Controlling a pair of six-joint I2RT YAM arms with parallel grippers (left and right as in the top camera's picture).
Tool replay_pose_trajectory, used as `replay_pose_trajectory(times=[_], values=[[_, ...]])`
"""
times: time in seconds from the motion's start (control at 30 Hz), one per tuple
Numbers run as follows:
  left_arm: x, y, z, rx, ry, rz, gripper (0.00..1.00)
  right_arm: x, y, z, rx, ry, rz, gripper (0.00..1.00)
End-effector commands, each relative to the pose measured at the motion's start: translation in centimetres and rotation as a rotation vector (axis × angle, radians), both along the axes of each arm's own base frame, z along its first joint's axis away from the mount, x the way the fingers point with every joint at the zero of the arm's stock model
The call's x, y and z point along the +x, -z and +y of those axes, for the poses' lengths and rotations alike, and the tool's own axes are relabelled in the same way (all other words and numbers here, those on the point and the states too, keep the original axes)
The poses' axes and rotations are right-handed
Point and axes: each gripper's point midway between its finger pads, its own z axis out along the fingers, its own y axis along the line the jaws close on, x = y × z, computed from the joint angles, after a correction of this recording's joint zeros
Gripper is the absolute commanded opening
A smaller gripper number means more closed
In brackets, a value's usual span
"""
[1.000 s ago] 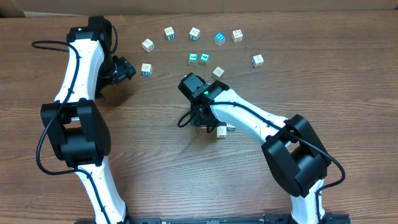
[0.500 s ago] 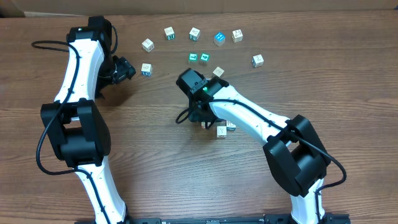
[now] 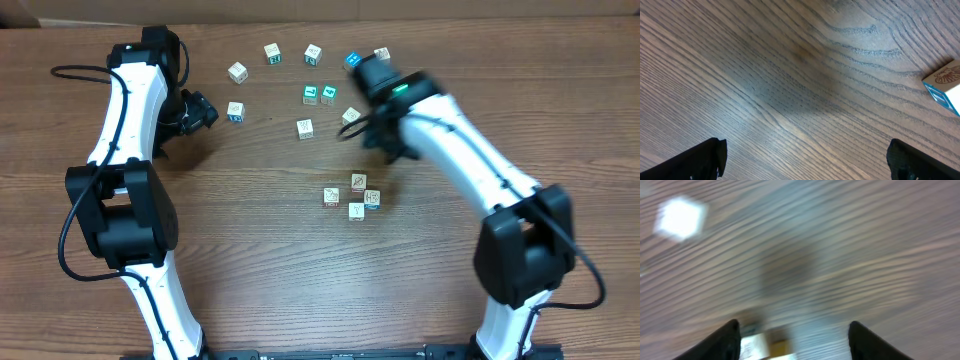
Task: Form a circle
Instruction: 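Open the right gripper and lift it away to the upper right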
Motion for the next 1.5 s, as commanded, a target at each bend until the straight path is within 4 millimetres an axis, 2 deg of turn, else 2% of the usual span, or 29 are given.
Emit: replay_pose_trajectory(times=[0.0,0.07,0.27,0.43,0.7,1.13,1.33,1.47], values=[[0.4,-0.3,-0.2,0.001,0.020,-0.013,0.99,0.8,-1.6,-4.3,-0.014,0.097,-0.022,0.75],[0.4,-0.3,-0.2,0.001,0.020,-0.013,1.00,1.1,-1.6,-6.7,-0.017,0.155,-0.015,1.00],[0.4,-0.3,-0.2,0.001,0.020,-0.013,0.99,1.7,-1.6,-11.2,-0.016,0.268,-0.022,1.00],[0.4,-0.3,-0.2,0.001,0.020,-0.013,1.00,2.3,-1.7,-13.1,-0.010,0.314,-0.046,1.00],[0.4,-0.3,-0.2,0.001,0.020,-0.013,1.00,3.2,-1.9,-13.2,-0.001,0.320,-0.084,1.00],[0.5,-0.3,-0.2,0.001,0.020,-0.014,0.99,3.2,-1.9,-13.2,-0.001,0.320,-0.084,1.00],[2.9,-0.5,0.0,0.008,0.020,-0.112,1.00,3.2,-1.9,-13.2,-0.001,0.320,-0.084,1.00],[3.7,-0.7,0.0,0.010,0.020,-0.146,0.99,3.2,-1.9,-13.2,-0.001,0.320,-0.084,1.00]])
